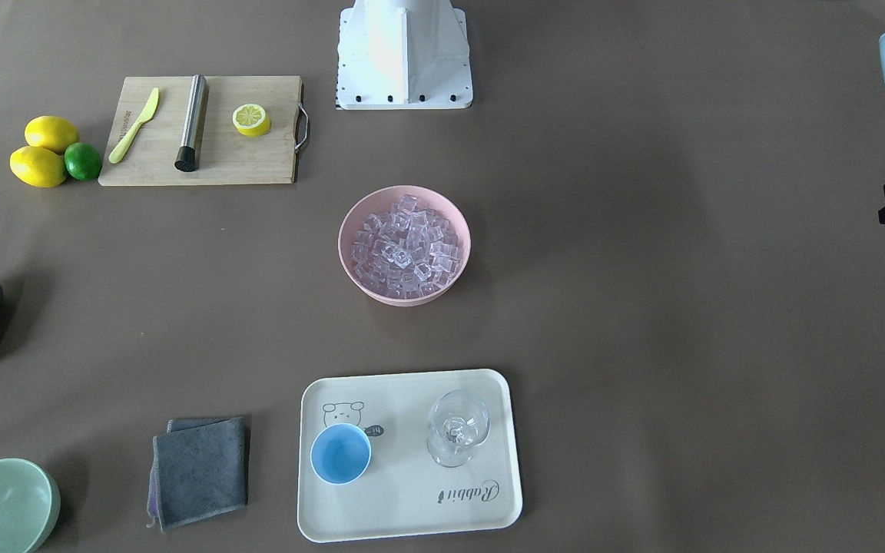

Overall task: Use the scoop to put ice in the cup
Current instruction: 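Grasp the metal ice scoop by its handle with the right gripper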

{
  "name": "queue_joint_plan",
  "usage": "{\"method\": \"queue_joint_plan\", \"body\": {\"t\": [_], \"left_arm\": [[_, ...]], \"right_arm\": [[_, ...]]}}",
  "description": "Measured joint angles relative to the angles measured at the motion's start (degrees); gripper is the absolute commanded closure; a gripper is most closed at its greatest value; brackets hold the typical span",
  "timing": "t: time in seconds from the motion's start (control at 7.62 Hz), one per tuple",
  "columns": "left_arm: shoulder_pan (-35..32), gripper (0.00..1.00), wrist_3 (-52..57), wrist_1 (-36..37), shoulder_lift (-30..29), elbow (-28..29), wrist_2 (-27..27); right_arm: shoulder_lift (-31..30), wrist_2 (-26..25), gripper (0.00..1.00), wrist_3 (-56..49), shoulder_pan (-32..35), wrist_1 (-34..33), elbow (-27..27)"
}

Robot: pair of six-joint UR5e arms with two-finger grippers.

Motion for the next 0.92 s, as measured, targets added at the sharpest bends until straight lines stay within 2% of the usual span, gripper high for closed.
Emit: {"method": "queue_joint_plan", "body": {"t": [0.52,0.92], "left_arm": [[0.5,0.0,0.0,0.1,0.7,0.8,0.2],[-0.7,0.0,0.0,0.1,1.2,1.6,0.1]], "right_arm": [[-0.1,-4.7,0.0,-1.0,-5.8,0.5,-2.8],[-0.8,-4.5,0.0,-2.6,-7.0,0.3,-5.4]]}}
